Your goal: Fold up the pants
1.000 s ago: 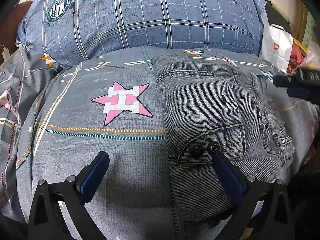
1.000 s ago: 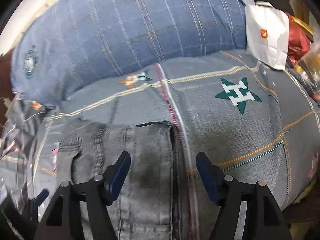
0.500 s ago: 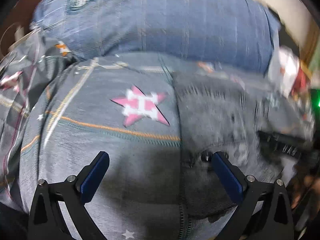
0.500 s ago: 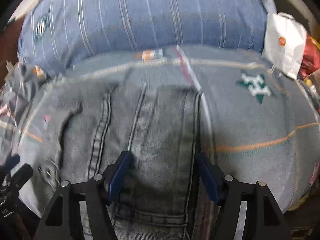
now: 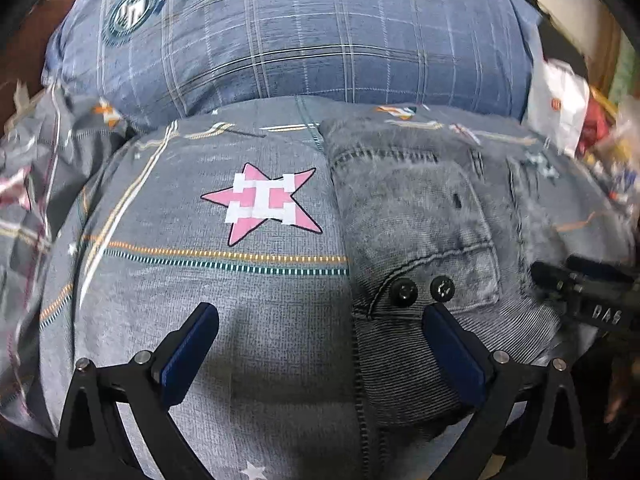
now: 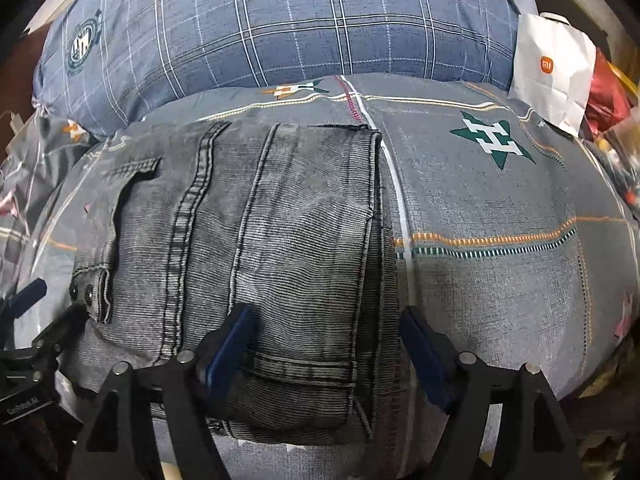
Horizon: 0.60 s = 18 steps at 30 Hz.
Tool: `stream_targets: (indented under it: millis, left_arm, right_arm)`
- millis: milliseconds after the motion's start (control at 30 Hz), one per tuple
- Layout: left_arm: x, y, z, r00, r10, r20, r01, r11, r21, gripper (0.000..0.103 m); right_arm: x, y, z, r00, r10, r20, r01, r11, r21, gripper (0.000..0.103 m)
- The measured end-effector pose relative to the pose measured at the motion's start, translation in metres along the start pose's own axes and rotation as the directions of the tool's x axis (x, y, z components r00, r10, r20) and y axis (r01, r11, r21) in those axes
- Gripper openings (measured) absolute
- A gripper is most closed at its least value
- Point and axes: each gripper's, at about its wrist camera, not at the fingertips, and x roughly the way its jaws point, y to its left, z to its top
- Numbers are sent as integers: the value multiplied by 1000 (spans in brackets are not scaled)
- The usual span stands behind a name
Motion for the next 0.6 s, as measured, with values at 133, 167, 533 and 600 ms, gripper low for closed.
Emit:
stream_targets:
  millis: [133,167,533,600]
  left_arm:
    - [-9,10,6,1000,-20,23,21,998,-53,102]
    - [-12,10,7,999,-22,27,24,998,-50,102]
    - [-23,1,14,1000,-9,21,10,999,-32,102]
    - [-23,-1,14,1000,-14,18,14,1000,-28,102]
  right_arm:
    - [-17,2,-4,998,29,62,-30,999,12,79]
    - [-18,1,-4,997,35,68,-36,999,10,79]
    - [-58,23,57,985,146,90,-137,986,-97,79]
    - [-56,35,79,983,180,41,-172,974,-144,79]
